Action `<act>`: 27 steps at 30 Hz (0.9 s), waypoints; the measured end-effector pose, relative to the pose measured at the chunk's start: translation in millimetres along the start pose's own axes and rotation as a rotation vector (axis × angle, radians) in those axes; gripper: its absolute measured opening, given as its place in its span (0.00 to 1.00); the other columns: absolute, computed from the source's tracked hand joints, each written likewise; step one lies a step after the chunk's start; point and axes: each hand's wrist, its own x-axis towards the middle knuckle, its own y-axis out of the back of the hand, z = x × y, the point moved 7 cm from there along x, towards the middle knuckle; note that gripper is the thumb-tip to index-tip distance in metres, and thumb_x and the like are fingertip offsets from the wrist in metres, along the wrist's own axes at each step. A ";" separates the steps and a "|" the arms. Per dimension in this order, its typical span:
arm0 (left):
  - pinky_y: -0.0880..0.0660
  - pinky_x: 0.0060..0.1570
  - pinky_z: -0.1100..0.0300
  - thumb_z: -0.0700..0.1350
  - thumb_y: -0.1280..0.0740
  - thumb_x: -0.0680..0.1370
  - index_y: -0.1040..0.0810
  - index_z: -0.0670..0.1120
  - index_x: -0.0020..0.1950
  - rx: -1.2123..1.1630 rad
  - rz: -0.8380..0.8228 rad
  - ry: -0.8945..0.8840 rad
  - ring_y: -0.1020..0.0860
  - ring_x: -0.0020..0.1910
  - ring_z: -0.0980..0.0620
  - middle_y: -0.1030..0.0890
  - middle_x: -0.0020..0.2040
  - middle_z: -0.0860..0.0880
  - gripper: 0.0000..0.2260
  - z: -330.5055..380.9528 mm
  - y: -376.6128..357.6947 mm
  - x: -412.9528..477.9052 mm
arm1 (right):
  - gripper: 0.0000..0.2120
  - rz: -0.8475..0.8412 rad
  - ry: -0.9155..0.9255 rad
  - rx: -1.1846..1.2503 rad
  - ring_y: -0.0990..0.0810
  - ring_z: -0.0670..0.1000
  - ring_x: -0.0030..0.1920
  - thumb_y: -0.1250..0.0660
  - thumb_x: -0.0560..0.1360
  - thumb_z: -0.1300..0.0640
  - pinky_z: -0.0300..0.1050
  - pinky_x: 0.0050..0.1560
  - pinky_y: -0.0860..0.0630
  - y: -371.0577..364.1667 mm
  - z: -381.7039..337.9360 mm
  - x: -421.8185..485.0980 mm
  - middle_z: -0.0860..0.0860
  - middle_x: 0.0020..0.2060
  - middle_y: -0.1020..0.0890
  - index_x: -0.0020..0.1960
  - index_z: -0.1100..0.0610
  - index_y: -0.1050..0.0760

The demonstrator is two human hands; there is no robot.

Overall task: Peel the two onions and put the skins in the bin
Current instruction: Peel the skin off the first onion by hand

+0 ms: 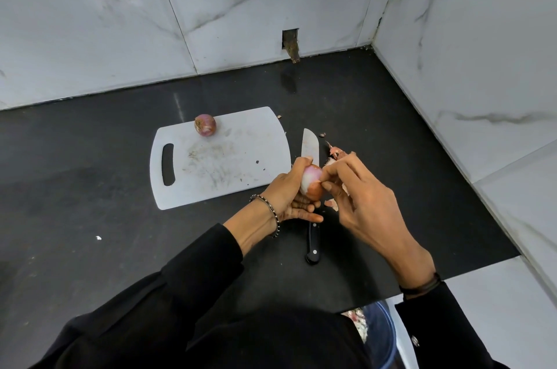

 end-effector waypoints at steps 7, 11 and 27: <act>0.20 0.26 0.58 0.62 0.42 0.80 0.24 0.37 0.36 -0.096 -0.023 0.086 0.23 0.23 0.52 0.22 0.26 0.42 0.29 -7.7 -8.1 -3.0 | 0.06 -0.015 -0.007 0.068 0.27 0.48 0.45 0.36 0.80 0.59 0.55 0.33 0.23 -3.5 -1.0 -6.1 0.41 0.51 0.27 0.55 0.49 0.28; 0.20 0.26 0.57 0.62 0.41 0.80 0.23 0.37 0.37 -0.137 -0.028 0.138 0.23 0.25 0.51 0.22 0.27 0.42 0.28 -13.7 -9.1 -3.4 | 0.07 -0.021 -0.009 0.040 0.30 0.47 0.42 0.36 0.79 0.61 0.53 0.33 0.24 -5.6 -0.8 -6.4 0.43 0.49 0.27 0.53 0.51 0.27; 0.21 0.25 0.58 0.63 0.43 0.80 0.23 0.37 0.42 -0.222 0.044 0.173 0.23 0.26 0.50 0.21 0.28 0.42 0.29 -14.5 2.4 0.6 | 0.11 -0.058 0.022 0.111 0.26 0.48 0.46 0.35 0.77 0.68 0.47 0.40 0.23 -8.5 -14.7 -13.9 0.49 0.54 0.26 0.56 0.57 0.26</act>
